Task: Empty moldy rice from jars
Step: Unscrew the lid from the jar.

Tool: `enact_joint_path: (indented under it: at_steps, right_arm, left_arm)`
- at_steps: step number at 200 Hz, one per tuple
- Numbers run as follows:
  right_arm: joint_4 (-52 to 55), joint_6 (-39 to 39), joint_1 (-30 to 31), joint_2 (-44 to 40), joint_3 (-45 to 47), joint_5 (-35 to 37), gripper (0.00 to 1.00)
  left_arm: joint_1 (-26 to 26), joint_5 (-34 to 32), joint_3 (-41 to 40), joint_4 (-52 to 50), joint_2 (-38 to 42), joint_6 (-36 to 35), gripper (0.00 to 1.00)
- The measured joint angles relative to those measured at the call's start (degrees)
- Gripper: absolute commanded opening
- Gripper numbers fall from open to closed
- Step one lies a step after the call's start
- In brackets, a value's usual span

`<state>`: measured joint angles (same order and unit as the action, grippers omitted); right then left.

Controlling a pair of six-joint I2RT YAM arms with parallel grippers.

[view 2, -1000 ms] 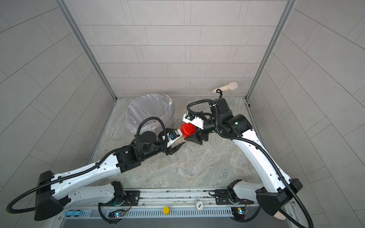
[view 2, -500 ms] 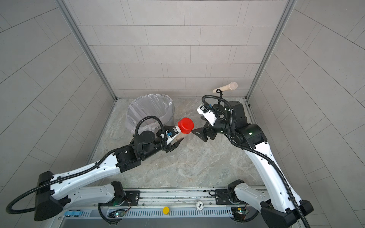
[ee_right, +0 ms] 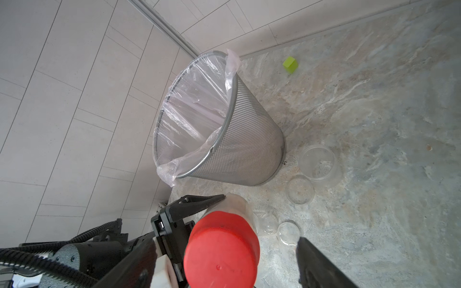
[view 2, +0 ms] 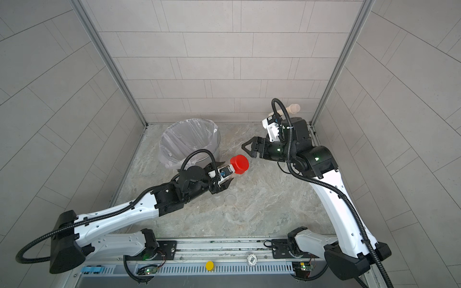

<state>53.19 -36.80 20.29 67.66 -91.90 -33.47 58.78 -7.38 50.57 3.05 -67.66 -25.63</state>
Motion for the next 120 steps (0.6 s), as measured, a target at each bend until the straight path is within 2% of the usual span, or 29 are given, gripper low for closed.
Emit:
enact_joint_path:
  at_steps: [67, 120]
  right_arm:
    - [2.9, -2.7, 7.6, 5.7, 0.5, 3.2, 0.88]
    - [5.2, -1.9, 9.2, 6.4, 0.5, 5.7, 0.83]
  left_arm:
    - [0.0, -0.5, 1.0, -0.1, -1.2, -1.0, 0.00]
    - [0.0, -0.9, 1.0, -0.1, -1.2, -1.3, 0.00]
